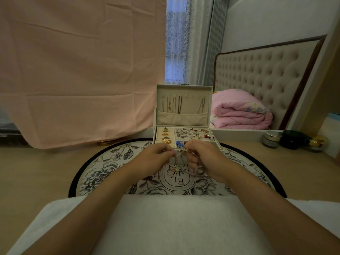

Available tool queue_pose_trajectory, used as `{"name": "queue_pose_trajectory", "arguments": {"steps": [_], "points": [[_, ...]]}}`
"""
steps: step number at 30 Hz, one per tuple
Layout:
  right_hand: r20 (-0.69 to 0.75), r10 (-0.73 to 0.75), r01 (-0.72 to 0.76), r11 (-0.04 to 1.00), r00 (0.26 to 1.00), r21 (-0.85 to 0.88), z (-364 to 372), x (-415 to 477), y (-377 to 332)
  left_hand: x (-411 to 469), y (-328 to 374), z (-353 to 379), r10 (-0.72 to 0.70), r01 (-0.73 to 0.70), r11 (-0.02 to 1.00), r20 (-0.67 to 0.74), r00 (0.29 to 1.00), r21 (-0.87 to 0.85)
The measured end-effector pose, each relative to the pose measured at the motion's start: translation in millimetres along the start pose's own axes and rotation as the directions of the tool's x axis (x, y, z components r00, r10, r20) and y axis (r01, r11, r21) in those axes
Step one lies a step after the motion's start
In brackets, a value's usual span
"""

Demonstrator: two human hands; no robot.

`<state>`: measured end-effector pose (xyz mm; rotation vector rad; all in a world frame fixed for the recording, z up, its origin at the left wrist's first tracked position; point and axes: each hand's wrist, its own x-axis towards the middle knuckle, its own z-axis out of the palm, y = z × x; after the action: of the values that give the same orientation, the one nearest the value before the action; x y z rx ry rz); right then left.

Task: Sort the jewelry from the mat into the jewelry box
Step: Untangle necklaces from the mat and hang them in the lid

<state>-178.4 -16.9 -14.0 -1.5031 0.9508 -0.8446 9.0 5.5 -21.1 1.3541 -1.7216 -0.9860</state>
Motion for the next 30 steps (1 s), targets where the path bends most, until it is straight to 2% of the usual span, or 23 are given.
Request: {"name": "queue_pose_trajectory", "arguments": {"steps": [3,7,8,11,15,17,21,24,27,30], "points": [[-0.060,-0.011,0.005,0.995,0.998,-0.099,-0.3,2.8,1.0,-1.4,3.7,0.1,-0.022,0.022,0.999,0.003,1.000,-0.037],[-0.027,0.081,-0.080,0.996,0.996,0.042,1.3,1.6,-1.0,-2.4,5.4,0.0,-0.062,0.059,0.996,-0.038,0.997,-0.070],[-0.032,0.100,-0.099,0.995,0.994,0.022,1.0,0.4,-1.8,-2.6,6.1,0.4,-0.054,0.051,0.997,-0.046,0.997,-0.056],[-0.052,0.110,-0.116,0.984,0.993,-0.135,-2.2,-2.5,-2.5,-2.3,7.0,1.4,-0.019,0.018,1.000,-0.073,0.997,-0.014],[-0.057,0.121,-0.131,0.960,0.991,-0.247,-7.4,-5.1,0.1,-1.5,5.7,-1.4,-0.023,0.021,1.000,-0.169,0.985,-0.012],[-0.111,0.077,-0.106,0.955,0.991,-0.277,-7.7,-3.3,2.5,-1.2,4.5,-3.9,-0.003,0.000,1.000,-0.166,0.986,-0.020],[-0.185,-0.034,-0.048,0.906,0.982,-0.420,-6.9,-0.2,5.4,0.7,-1.1,-6.2,0.009,0.013,0.996,-0.228,0.974,0.094],[-0.124,-0.035,-0.036,0.848,0.992,-0.529,-7.3,0.7,5.9,1.4,-1.5,-6.0,0.019,0.021,0.991,-0.290,0.957,0.134],[-0.031,0.045,-0.055,0.808,0.998,-0.587,-8.7,0.2,7.1,3.3,-2.6,-6.6,0.029,0.006,0.994,-0.331,0.943,0.106],[-0.045,0.085,-0.094,0.756,0.995,-0.648,-12.7,0.1,10.1,6.9,-8.5,-10.0,0.008,0.017,0.997,-0.346,0.938,0.070]]}}
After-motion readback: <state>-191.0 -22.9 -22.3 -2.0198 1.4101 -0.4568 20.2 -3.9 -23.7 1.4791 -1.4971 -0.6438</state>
